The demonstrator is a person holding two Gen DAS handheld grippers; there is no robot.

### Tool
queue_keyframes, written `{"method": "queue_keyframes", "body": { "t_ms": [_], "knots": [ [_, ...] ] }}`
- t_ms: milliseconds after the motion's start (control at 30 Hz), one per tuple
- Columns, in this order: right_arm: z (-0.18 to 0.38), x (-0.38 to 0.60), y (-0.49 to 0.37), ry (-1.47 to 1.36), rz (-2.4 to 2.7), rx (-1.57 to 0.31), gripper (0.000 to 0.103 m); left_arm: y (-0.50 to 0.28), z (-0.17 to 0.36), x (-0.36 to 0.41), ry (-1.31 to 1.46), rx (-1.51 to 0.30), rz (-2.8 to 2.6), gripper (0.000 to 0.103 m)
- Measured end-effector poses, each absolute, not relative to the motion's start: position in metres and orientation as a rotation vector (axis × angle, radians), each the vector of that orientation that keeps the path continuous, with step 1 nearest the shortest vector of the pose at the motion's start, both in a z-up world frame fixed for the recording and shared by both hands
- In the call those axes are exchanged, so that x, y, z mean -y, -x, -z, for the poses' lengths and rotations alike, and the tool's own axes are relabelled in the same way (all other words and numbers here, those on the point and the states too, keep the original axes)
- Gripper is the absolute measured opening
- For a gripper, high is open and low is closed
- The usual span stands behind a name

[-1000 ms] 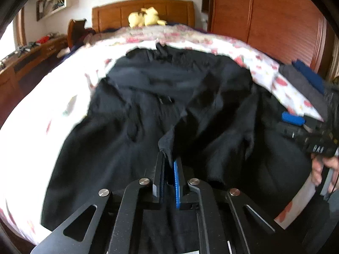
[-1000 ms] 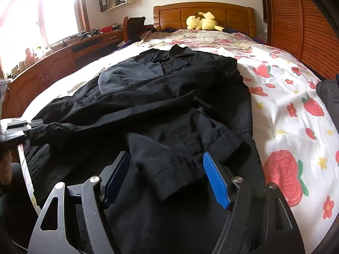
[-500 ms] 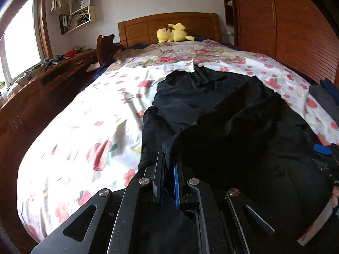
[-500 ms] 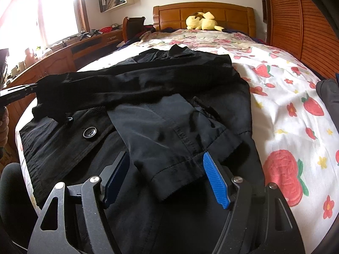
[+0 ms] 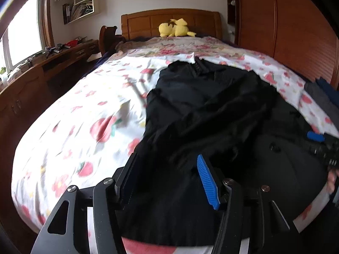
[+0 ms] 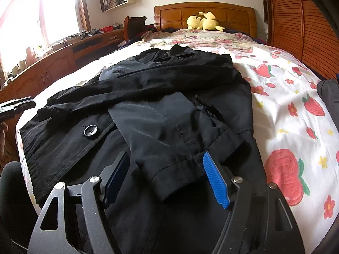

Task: Fold large clothes

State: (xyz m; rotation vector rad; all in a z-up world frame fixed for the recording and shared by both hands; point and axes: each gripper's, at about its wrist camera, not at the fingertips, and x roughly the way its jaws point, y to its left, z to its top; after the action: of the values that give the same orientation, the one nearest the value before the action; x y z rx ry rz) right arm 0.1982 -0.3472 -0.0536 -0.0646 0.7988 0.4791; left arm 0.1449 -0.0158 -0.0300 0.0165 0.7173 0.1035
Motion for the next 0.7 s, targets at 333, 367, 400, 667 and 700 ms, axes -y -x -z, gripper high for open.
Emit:
{"method": "queue_keyframes", "body": {
  "t_ms": [333,367,400,667,700],
  "knots": [
    [0.058,0.343,-0.198,0.091,-0.465,-0.805,0.073,-0.116,0.042,0.0,-0.013,-0.749,-0.138,0.059],
    [0.058,0.342,-0.198,0.095,-0.458,-0.804,0.073,-0.116,0.041,0.0,-0.009,-0.751,-0.137,0.059],
    [0.058,0.342,-0.198,0.099,-0.453,-0.803,0.073,-0.115,0.041,-0.002,-0.006,-0.752,-0.135,0.059],
    [0.048,0.356,-0.185,0.137,-0.396,-0.822,0.073,-0.108,0.044,-0.015,-0.013,-0.751,-0.107,0.059],
    [0.046,0.363,-0.182,0.136,-0.385,-0.826,0.073,-0.107,0.046,-0.017,-0.011,-0.756,-0.101,0.059]
  ]
}}
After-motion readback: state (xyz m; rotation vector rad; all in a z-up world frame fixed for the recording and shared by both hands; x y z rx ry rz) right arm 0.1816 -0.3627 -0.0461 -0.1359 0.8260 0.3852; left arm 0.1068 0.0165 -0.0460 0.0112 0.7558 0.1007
